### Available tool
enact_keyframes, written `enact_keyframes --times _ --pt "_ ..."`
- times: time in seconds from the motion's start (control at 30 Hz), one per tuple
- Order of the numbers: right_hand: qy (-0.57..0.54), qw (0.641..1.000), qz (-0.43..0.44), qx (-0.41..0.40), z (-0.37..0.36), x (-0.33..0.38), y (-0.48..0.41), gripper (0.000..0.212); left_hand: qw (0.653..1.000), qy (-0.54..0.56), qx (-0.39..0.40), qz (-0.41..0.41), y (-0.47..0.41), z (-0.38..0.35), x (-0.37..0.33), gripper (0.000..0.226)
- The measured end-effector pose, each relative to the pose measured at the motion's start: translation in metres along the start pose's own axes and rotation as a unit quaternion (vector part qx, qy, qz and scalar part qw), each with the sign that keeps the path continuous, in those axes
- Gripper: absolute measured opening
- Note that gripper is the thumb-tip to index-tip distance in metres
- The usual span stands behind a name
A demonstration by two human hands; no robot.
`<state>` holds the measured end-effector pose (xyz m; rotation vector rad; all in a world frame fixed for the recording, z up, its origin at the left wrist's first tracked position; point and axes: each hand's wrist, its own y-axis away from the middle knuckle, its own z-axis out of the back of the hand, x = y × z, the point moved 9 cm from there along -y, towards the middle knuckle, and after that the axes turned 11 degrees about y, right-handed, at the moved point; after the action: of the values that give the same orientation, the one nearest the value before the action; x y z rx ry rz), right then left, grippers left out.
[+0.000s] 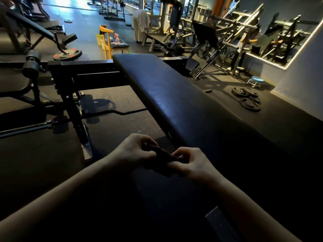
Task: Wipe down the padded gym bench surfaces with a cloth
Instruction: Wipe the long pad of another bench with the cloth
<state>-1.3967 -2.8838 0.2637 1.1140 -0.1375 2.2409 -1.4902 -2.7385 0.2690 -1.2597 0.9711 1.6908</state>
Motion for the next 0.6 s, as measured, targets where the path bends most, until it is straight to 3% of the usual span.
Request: enact_keyframes --times 0.1,0.17,0.27,0.33,0.5,0.6 --pt "-0.014 1.000 0.014 0.014 0.004 0.003 -0.010 0.017 0.999 -0.023 -0.042 0.007 -0.003 0.011 0.005 0.005" --pt "-0.070 0.997 0.004 0.014 0.003 0.004 -0.017 0.016 0.996 0.014 -0.085 0.016 -0.005 0.016 0.016 0.017" --pt "-0.112 0.994 -0.013 -0.013 0.002 0.001 -0.032 0.016 0.980 0.179 -0.078 0.036 -0.010 0.006 0.033 0.046" --pt "-0.129 0.991 -0.029 -0.029 -0.001 -0.001 -0.041 0.020 0.961 0.261 -0.076 0.043 -0.014 0.003 0.041 0.040" --pt "-0.103 0.992 -0.067 -0.008 -0.010 0.000 -0.074 0.020 0.908 0.379 -0.159 0.082 -0.039 0.026 0.079 0.023" --pt "-0.091 0.991 -0.077 -0.057 -0.001 0.001 -0.105 0.017 0.873 0.438 -0.186 0.105 -0.065 0.047 0.098 0.018"
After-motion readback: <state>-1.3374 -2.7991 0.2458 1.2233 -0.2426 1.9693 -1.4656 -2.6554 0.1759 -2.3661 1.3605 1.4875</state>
